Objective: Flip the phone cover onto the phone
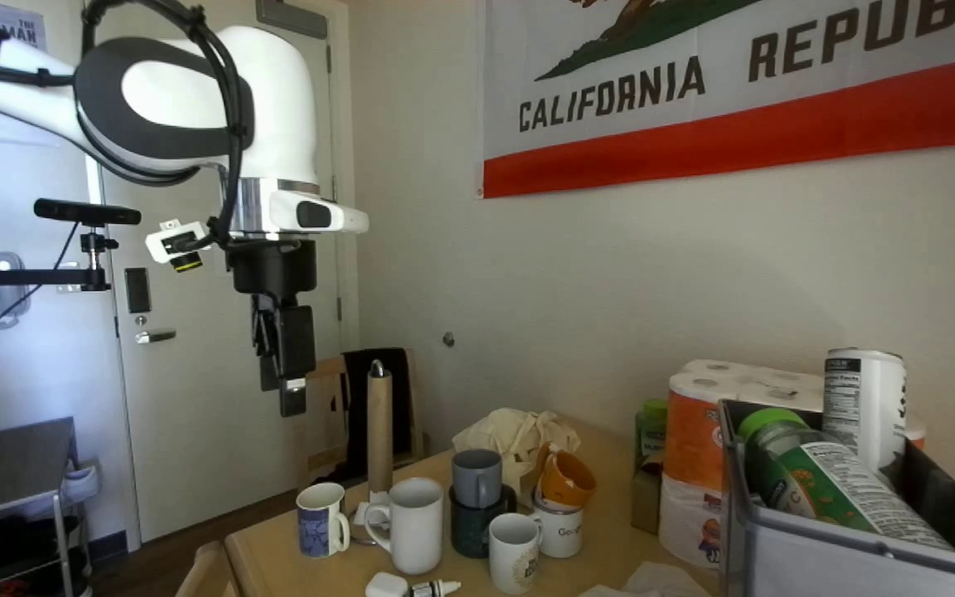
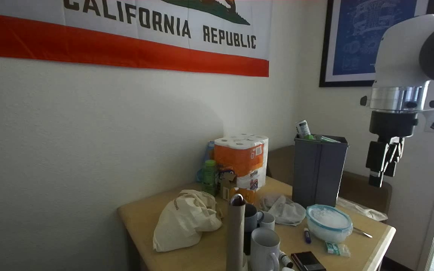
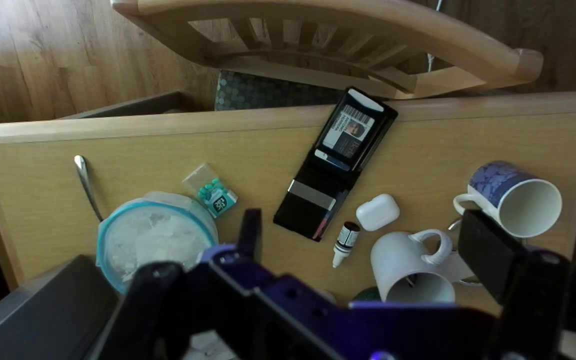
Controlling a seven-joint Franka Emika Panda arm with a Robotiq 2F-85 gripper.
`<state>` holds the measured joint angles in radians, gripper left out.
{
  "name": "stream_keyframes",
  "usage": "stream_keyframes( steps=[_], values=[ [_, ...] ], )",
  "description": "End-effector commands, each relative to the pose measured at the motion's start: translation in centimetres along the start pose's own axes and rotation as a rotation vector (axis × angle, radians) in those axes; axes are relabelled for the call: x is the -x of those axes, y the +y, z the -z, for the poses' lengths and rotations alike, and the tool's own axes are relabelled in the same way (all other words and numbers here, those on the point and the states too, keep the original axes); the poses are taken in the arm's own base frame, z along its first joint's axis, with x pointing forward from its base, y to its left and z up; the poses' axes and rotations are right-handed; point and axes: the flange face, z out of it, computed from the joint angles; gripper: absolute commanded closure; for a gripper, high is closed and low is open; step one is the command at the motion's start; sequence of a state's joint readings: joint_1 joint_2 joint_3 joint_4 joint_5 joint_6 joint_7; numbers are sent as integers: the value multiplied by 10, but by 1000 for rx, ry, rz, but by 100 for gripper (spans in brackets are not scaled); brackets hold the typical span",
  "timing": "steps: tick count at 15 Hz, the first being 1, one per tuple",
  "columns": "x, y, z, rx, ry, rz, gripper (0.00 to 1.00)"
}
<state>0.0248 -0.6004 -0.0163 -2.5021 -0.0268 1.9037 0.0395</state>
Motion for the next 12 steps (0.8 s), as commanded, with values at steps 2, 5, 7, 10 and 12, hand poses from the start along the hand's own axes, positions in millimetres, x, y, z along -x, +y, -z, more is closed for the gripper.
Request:
stream_keyframes(
  steps=[2,5,7,10,12],
  values=[
    [0,0,1,0,-1,0,0],
    [-3,3,-17,-2,-8,-22,0],
    [-7,5,-42,-42,2,-64,0],
    [-10,8,-85,-112,52,-116,0],
    [-9,9,-120,-132,67,-153,0]
  ],
)
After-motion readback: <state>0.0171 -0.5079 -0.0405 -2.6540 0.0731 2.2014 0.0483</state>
